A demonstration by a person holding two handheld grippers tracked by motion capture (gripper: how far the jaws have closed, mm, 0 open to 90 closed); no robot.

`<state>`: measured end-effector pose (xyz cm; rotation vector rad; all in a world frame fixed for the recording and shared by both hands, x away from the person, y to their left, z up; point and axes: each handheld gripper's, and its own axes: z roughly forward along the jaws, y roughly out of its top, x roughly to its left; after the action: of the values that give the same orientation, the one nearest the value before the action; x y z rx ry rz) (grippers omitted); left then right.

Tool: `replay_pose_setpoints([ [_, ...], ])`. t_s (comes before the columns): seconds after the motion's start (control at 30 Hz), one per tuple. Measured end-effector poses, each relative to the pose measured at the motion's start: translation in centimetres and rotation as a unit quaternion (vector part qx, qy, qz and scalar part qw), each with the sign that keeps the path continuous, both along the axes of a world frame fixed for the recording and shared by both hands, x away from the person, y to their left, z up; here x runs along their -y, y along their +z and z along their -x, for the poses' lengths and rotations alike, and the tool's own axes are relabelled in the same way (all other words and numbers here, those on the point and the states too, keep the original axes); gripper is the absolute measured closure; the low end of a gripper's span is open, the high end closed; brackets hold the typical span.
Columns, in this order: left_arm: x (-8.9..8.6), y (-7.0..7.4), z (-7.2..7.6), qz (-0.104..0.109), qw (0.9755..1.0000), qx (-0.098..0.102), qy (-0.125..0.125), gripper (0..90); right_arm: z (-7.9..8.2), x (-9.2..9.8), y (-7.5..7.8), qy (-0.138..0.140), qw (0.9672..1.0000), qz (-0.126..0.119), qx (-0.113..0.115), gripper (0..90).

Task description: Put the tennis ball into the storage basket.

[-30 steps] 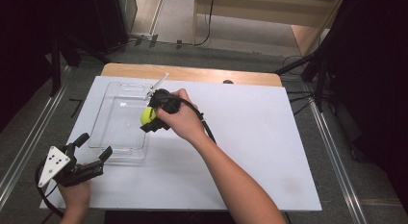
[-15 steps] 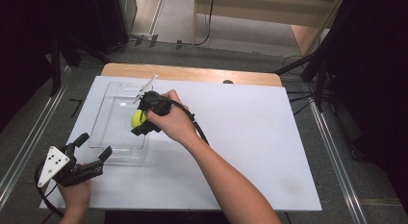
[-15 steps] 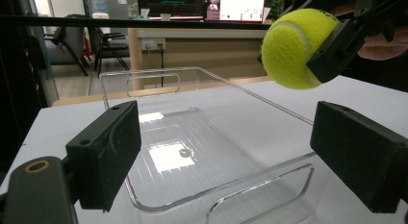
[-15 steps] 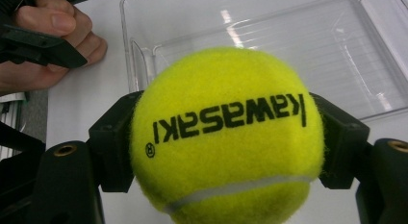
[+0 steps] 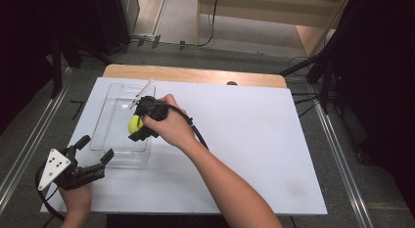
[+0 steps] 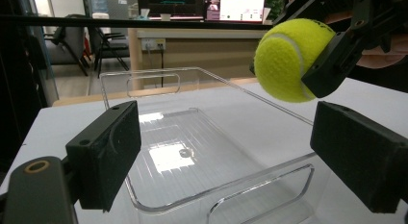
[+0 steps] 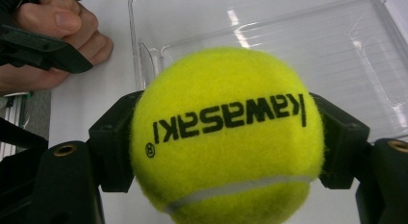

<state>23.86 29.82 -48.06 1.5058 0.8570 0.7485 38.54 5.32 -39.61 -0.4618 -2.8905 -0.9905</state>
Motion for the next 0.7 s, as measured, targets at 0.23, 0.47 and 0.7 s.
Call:
replay_pose_setpoints([
  [0.23,0.0,0.0,0.0,-0.002,1.0000,0.000,0.000,11.0,0.0,-0.6,-0.4,0.002,1.0000,0.005,-0.003,23.3],
  [0.47,0.0,0.0,0.0,0.001,1.0000,0.000,0.000,11.1,-0.1,-1.2,-1.0,0.011,0.9999,0.010,-0.003,23.3],
  [0.7,0.0,0.0,0.0,0.001,1.0000,0.000,-0.001,11.1,-0.1,-1.8,-1.7,0.013,0.9997,0.017,-0.007,23.3],
])
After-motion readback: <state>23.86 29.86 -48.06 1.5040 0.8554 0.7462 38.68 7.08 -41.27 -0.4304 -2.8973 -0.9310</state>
